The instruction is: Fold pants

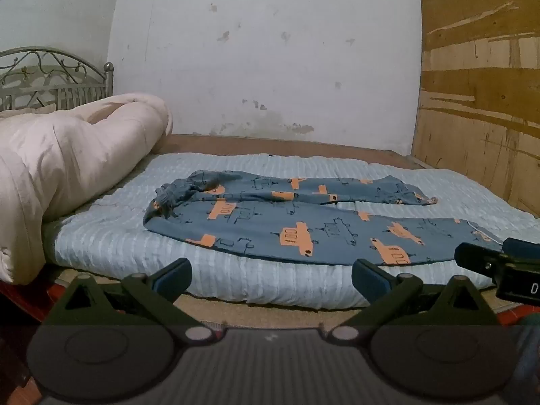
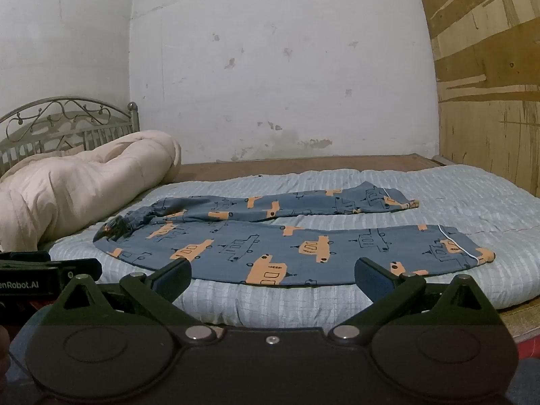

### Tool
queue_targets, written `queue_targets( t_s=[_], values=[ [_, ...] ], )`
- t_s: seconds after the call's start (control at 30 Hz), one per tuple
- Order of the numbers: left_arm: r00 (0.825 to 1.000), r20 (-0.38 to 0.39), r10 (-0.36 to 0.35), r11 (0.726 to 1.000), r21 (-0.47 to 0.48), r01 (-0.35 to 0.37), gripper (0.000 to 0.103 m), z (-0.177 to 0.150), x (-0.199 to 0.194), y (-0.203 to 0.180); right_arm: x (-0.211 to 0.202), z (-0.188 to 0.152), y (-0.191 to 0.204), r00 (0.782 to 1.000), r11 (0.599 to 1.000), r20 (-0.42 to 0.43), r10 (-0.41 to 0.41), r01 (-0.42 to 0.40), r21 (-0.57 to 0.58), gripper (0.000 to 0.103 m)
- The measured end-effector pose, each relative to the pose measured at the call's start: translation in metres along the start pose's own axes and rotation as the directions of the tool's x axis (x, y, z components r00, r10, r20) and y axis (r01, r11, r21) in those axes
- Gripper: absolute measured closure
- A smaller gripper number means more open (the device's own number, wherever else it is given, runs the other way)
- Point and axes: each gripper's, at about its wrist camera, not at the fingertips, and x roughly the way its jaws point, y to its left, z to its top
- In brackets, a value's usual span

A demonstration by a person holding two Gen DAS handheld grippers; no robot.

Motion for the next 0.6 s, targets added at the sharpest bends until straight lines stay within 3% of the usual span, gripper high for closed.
queue_targets(
  t_s=[0.6],
  values=[
    [1.0, -0.003, -0.004, 1.0, -0.001, 0.004, 0.001, -0.0014, -0.0034, -0.0006, -0.001, -0.0001, 0.0004, 1.0, 1.0, -0.001, 0.001, -0.001, 0.001, 0.001]
  ],
)
